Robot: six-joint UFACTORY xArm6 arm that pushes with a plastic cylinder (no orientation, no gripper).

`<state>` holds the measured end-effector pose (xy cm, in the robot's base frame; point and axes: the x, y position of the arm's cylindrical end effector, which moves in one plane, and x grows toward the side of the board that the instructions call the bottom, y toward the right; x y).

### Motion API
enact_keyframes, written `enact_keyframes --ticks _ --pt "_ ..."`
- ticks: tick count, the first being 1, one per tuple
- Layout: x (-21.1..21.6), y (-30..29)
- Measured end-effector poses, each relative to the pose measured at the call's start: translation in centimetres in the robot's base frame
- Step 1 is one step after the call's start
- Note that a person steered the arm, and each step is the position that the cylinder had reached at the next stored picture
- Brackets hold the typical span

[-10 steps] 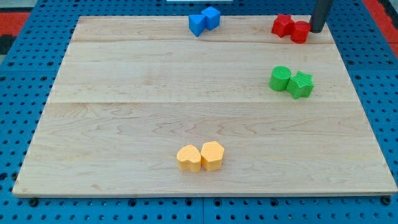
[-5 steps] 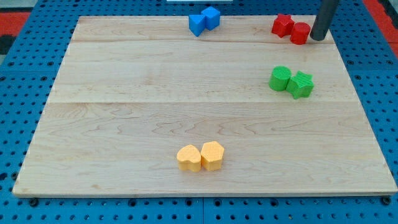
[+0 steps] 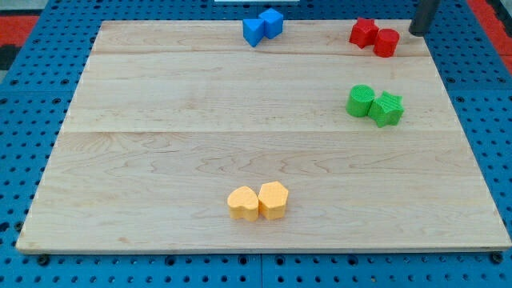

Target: Place the red circle at the bottom of the red star

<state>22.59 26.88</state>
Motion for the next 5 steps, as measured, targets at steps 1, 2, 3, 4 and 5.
enact_keyframes --ticks 1,2,3,4,5 --pt "1.2 -1.2" --pt "2.6 -1.7" --pt "3.1 -3.8" --pt "4.0 -5.5" --pt "5.3 -5.7"
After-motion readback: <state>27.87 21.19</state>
